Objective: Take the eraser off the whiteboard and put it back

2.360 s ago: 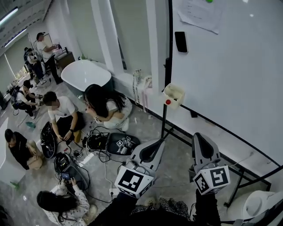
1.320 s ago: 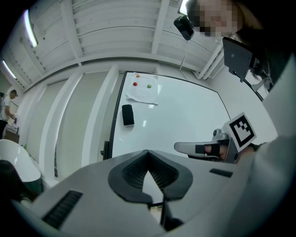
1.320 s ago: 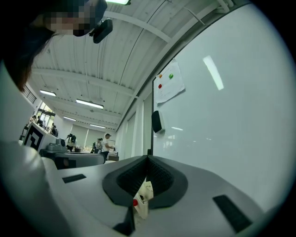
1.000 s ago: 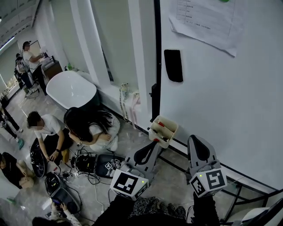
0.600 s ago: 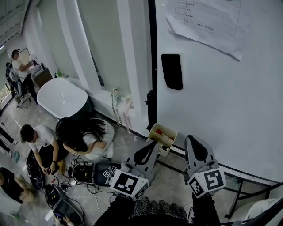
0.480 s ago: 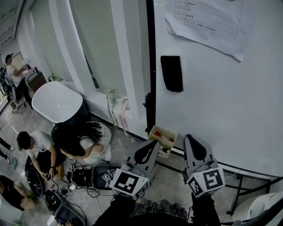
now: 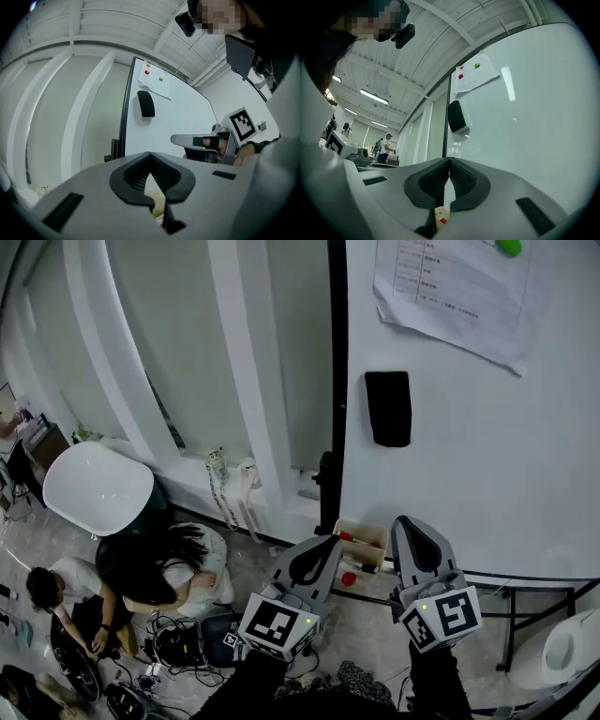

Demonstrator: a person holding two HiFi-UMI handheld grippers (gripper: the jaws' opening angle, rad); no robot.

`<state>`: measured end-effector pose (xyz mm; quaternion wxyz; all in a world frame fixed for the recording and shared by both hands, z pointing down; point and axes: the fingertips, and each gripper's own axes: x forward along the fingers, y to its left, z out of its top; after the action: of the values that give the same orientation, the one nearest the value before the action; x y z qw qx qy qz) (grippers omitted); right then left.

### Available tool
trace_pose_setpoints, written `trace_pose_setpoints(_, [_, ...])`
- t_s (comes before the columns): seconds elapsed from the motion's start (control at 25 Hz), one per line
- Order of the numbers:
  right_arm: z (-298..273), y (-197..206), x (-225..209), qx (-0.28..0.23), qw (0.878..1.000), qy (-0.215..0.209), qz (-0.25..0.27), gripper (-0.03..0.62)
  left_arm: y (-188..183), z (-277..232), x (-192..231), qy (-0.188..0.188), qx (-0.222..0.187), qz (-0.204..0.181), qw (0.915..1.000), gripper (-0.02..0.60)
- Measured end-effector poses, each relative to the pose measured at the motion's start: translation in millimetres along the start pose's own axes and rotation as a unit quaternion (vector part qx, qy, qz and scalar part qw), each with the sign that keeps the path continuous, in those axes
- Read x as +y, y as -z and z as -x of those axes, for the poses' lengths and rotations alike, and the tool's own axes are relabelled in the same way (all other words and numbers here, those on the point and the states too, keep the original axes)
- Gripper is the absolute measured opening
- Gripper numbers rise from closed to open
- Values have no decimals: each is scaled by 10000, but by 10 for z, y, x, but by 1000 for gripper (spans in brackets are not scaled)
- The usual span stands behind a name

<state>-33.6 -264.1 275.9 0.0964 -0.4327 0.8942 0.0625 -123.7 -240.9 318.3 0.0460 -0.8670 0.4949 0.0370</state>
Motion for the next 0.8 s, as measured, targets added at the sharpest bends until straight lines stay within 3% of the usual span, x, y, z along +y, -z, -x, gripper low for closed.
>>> trace_pose_setpoints(0.44, [-180, -202, 108, -49, 9976, 485, 495, 9, -44, 40, 160, 501, -114, 69, 9987, 2])
trace_pose_setpoints(0.8, [-382, -618, 34, -302, 9894, 916, 1088, 17, -46, 84, 153, 635, -162, 152, 9977, 2])
